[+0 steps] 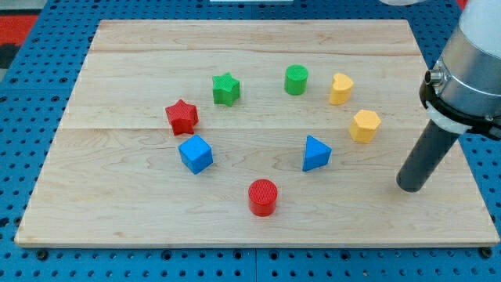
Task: Put the blue cube in between the red blocks
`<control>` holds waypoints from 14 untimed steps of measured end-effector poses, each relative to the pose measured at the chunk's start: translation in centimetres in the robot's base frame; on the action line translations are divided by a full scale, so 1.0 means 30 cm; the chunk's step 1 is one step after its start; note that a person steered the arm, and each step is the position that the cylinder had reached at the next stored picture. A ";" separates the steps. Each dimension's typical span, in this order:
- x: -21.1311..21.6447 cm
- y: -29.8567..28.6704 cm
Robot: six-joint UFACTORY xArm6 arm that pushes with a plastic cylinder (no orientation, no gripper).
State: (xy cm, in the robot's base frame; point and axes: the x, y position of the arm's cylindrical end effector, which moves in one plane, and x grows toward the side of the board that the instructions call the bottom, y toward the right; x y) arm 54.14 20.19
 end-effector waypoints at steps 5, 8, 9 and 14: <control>0.000 -0.022; 0.000 -0.068; 0.000 -0.093; 0.243 -0.178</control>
State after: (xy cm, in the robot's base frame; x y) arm 61.43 14.85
